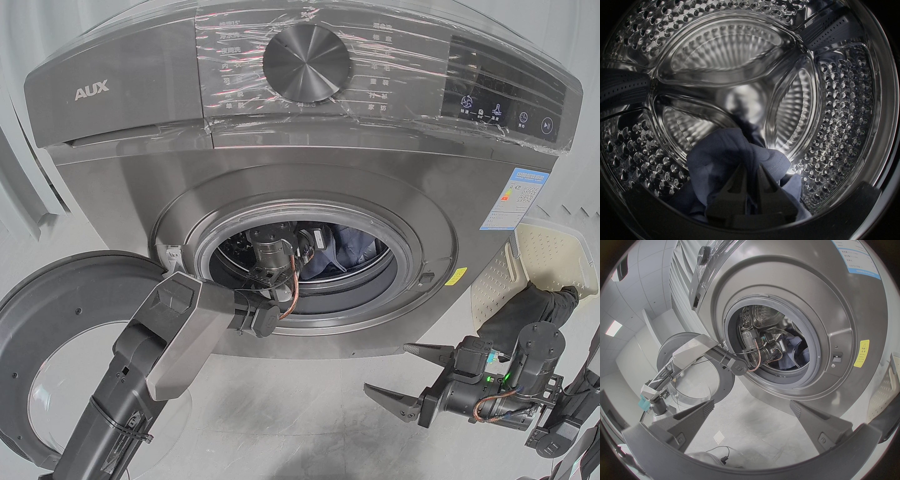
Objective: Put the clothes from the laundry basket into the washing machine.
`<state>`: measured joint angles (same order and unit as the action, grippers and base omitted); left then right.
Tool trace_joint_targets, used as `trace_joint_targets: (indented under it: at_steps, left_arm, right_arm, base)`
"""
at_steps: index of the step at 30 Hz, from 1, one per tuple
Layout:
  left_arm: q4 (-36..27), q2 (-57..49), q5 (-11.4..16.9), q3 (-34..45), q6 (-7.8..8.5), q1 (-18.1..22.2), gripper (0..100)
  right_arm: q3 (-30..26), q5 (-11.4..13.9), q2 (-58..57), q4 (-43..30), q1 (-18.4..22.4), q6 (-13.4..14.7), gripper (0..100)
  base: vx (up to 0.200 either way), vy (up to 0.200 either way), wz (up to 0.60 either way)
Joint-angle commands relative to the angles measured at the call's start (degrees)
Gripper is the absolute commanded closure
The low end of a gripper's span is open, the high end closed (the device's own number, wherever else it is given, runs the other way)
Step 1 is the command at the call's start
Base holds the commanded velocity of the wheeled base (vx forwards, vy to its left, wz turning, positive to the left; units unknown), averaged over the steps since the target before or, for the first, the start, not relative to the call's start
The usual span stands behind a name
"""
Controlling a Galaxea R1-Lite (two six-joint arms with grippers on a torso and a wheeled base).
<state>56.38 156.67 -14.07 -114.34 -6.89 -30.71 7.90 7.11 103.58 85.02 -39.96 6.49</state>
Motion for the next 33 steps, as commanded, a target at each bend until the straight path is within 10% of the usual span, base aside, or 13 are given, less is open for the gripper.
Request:
trace_joint_targets:
  at_steps: [1, 3, 4, 23, 33]
  left_arm:
    - [0.13, 1.09, 0.01, -0.26, 0.03, 0.21, 100]
    - [-0.04, 1.18, 0.01, -0.26, 0.12, 0.03, 100]
    - [-0.13, 1.27, 0.01, -0.26, 0.12, -0.05, 0]
    - [0.57, -15.43, 1.32, 30.49, 0.47, -4.45, 0]
    - [14.81, -31.25, 4.75, 64.41, 0.47, -13.06, 0]
  right_arm:
    - [0.01, 0.01, 0.3, 0.06, -0.03, 0.02, 0]
    - [-0.08, 0.01, 0.22, 0.06, -0.03, 0.11, 0]
    - [-0.08, 0.01, 0.3, 0.06, -0.03, 0.11, 0]
    - [-0.34, 0.01, 0.22, 0.15, 0.15, 0.11, 0]
    - [-2.19, 0.01, -0.4, 0.24, 0.85, 0.19, 0]
  base:
    - [0.0, 0.0, 0.0]
    - [0.0, 0.0, 0.0]
    - [0.0, 0.0, 0.0]
    - [0.0, 0.0, 0.0]
    - [0.0, 0.0, 0.0]
